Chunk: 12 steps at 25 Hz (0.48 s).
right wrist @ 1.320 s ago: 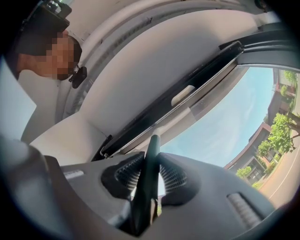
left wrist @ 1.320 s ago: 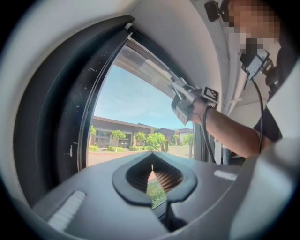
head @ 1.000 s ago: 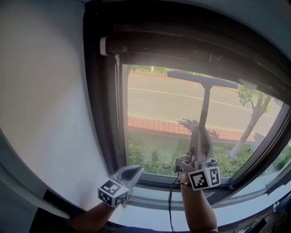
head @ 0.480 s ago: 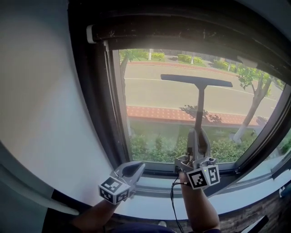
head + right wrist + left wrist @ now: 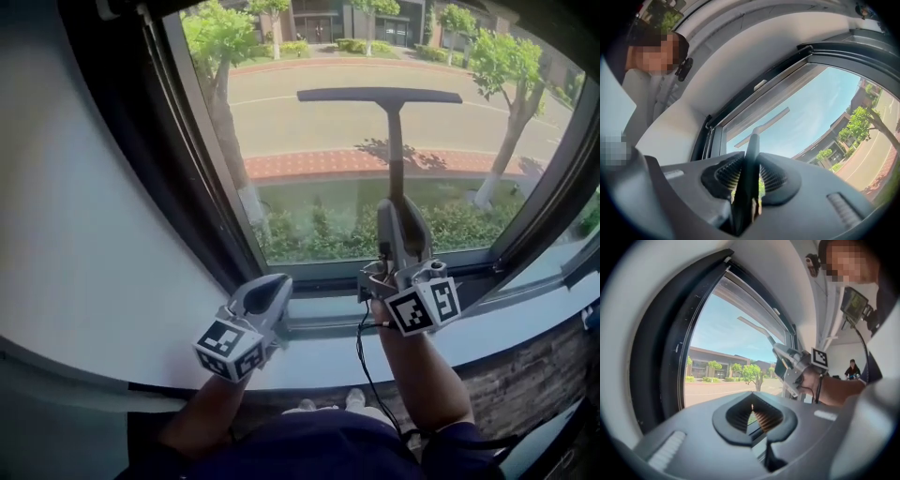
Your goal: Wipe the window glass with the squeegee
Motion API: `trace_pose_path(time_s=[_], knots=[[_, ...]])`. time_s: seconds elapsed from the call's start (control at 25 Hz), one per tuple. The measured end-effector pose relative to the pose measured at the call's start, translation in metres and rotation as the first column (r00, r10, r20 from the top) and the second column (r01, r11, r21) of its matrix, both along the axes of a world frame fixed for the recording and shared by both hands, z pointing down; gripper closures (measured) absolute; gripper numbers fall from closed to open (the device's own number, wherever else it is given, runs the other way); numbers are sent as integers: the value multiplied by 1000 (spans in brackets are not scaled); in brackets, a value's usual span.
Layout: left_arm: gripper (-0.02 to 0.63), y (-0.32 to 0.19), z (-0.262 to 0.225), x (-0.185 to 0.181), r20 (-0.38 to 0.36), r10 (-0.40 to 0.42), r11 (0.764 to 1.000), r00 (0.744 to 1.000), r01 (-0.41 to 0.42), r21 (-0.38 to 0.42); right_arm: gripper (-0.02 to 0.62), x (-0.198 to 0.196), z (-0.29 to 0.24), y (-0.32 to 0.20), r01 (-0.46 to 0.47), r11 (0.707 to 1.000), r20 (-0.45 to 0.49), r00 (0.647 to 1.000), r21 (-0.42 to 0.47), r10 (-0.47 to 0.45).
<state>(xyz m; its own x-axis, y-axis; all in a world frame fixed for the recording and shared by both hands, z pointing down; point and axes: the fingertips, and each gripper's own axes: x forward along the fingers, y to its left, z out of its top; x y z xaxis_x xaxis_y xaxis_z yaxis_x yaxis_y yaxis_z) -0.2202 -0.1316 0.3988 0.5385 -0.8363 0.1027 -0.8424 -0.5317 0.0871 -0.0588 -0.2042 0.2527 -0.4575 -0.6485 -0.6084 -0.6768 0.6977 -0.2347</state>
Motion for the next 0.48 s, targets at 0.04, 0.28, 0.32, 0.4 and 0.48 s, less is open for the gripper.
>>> trace_pose_path(time_s=[0.04, 0.28, 0.32, 0.4, 0.48], knots=[[601, 2, -3, 1, -2, 6, 1000, 1000, -6, -8, 491, 1, -1, 2, -3, 1000, -3, 1000, -8, 3], [601, -1, 22, 1, 1, 10, 999, 1000, -10, -38, 492, 3, 37, 1, -1, 999, -3, 1000, -46, 1], [601, -2, 32, 1, -6, 8, 999, 1000, -8, -45, 491, 4, 49, 1, -3, 999, -4, 1000, -53, 3], [601, -3, 41, 5, -12, 17, 998, 1000, -18, -60, 492, 6, 64, 3, -8, 998, -5, 1000, -69, 8], [601, 0, 50, 9, 5, 40, 997, 999, -40, -59, 491, 9, 74, 6, -13, 996, -5, 1000, -85, 12]])
